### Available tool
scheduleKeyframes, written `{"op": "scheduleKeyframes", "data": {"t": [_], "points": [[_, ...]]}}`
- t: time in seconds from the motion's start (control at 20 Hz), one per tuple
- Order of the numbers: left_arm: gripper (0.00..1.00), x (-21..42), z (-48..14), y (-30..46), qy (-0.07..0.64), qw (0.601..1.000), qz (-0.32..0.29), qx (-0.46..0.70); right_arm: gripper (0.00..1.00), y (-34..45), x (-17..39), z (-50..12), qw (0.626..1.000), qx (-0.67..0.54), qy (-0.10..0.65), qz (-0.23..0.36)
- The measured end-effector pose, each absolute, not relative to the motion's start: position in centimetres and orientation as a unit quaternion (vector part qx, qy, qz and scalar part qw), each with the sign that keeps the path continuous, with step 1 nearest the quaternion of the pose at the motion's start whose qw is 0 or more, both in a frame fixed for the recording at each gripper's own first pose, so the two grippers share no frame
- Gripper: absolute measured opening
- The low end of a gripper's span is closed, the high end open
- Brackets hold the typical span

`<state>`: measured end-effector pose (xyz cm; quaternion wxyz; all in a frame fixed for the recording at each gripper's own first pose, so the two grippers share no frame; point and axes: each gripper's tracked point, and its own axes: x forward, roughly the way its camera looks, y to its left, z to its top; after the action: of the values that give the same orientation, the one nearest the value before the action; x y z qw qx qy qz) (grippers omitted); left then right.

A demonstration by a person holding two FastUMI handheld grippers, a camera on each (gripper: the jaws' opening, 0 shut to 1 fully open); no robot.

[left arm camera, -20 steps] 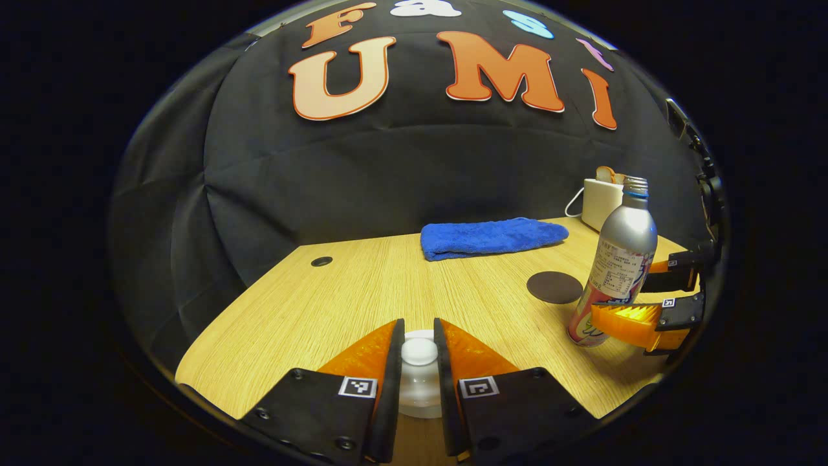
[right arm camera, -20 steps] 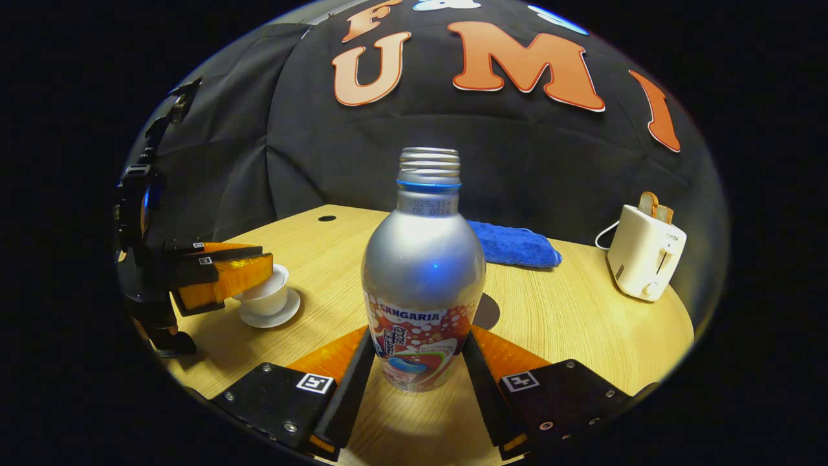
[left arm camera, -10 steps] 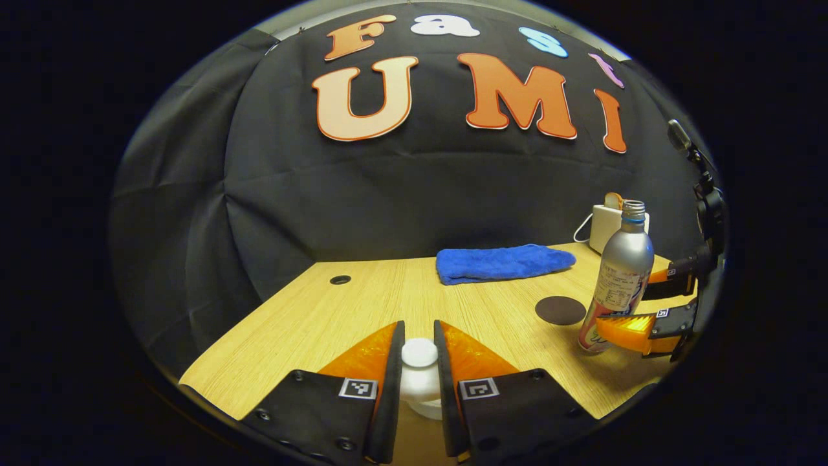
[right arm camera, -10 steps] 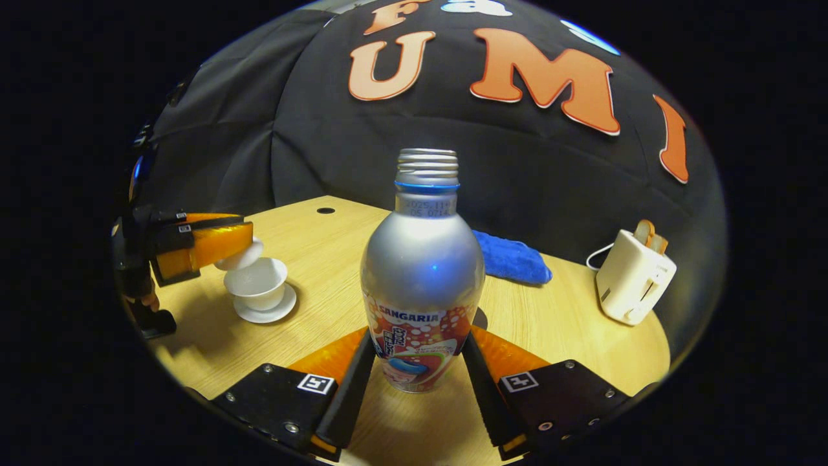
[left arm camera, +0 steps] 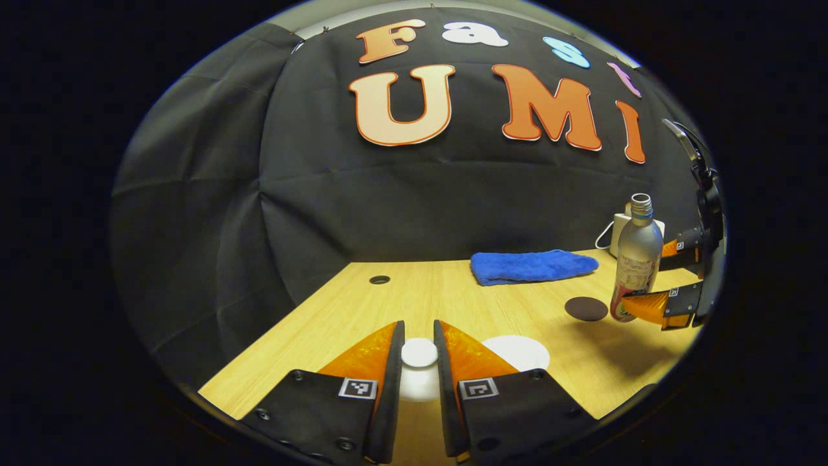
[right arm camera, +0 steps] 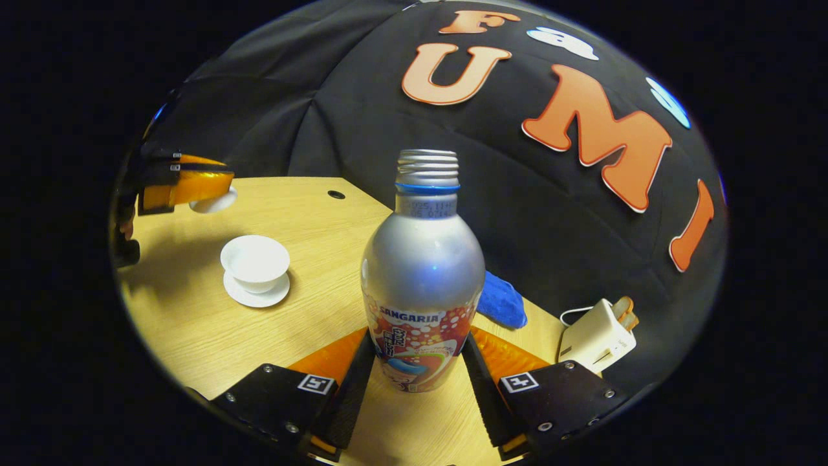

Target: Open the teacup lid with one hand, grasp the water bottle and pour water into the teacup with the other hand; after pouring, place the water bottle on the coaster and then close the teacup lid.

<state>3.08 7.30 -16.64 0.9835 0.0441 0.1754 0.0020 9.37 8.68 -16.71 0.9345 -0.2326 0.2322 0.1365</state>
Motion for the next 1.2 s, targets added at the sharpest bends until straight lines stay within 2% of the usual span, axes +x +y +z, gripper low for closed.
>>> {"op": "scheduleKeyframes", "data": {"t": [0.3,0.35,0.4,0.6,0.85,1.2], "points": [[0.32,1.7,-16.6,9.9,0.174,0.984,0.018,0.042,0.78,8.7,10.7,-15.8,0.904,-0.341,0.223,0.126],[0.28,1.4,-16.8,10.2,0.175,0.984,0.020,0.039,0.78,8.7,10.8,-16.0,0.899,-0.355,0.223,0.126],[0.32,1.2,-17.0,10.5,0.176,0.983,0.022,0.036,0.78,8.5,10.9,-15.9,0.894,-0.368,0.221,0.126],[0.32,0.6,-17.8,11.5,0.182,0.982,0.030,0.027,0.78,10.4,11.2,-16.9,0.878,-0.408,0.214,0.131],[0.32,-0.1,-18.3,12.6,0.185,0.982,0.037,0.022,0.78,10.7,11.5,-16.2,0.837,-0.506,0.175,0.112],[0.32,-0.6,-18.9,13.9,0.188,0.981,0.044,0.014,0.78,12.1,12.4,-16.0,0.794,-0.583,0.129,0.113]]}}
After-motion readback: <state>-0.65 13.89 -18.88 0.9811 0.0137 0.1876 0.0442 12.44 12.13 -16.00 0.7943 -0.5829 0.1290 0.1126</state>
